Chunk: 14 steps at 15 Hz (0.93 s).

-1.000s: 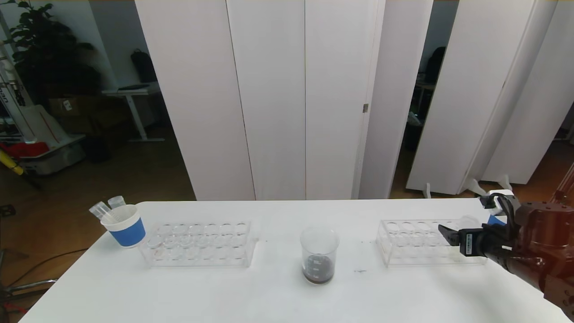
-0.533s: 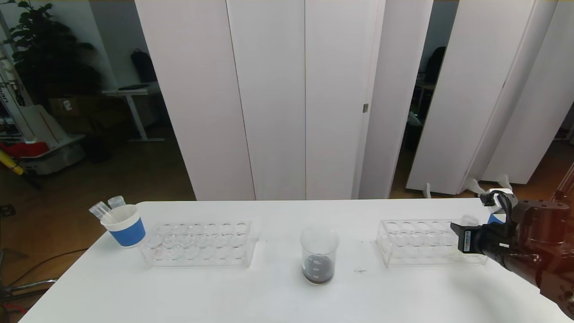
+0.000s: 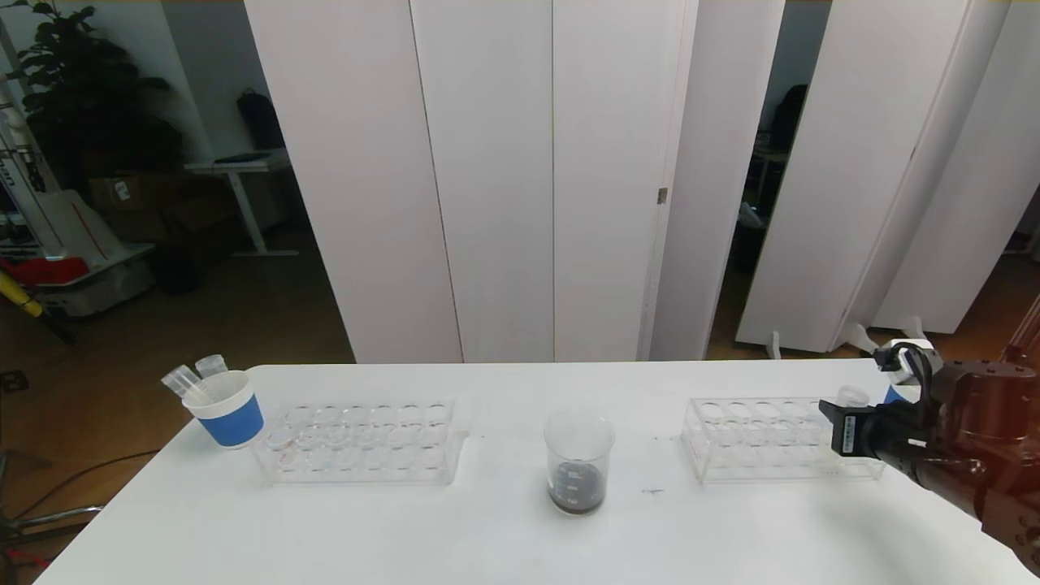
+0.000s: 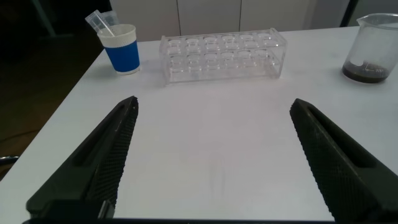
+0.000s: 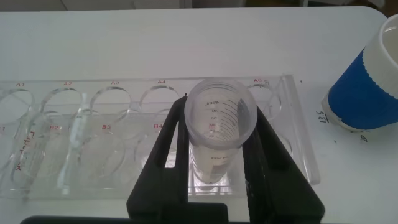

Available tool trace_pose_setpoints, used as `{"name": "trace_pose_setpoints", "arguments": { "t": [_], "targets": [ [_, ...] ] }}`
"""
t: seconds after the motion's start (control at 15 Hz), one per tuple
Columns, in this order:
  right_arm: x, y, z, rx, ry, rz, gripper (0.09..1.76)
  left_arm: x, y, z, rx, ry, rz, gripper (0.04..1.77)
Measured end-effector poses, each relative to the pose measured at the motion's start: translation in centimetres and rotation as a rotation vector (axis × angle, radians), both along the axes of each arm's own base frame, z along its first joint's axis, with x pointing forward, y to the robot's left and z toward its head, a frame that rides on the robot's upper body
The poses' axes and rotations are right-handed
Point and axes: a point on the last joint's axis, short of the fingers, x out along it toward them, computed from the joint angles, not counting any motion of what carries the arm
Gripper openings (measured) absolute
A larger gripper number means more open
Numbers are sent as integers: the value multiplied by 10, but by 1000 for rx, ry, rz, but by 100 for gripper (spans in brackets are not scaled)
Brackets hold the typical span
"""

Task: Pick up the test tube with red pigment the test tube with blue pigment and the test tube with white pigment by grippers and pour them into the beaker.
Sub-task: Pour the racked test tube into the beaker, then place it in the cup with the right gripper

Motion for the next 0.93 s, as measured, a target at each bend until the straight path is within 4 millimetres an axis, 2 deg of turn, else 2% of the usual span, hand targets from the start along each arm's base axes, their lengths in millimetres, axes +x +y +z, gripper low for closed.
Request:
{"name": "trace_pose_setpoints", "arguments": {
  "t": [0.47, 0.93],
  "targets": [
    [-3, -3, 12, 2, -40, -12, 57, 0, 0, 0, 0, 0, 0, 174],
    [-10, -4, 32, 9, -111, -6, 57, 0, 0, 0, 0, 0, 0, 174]
  ]
}}
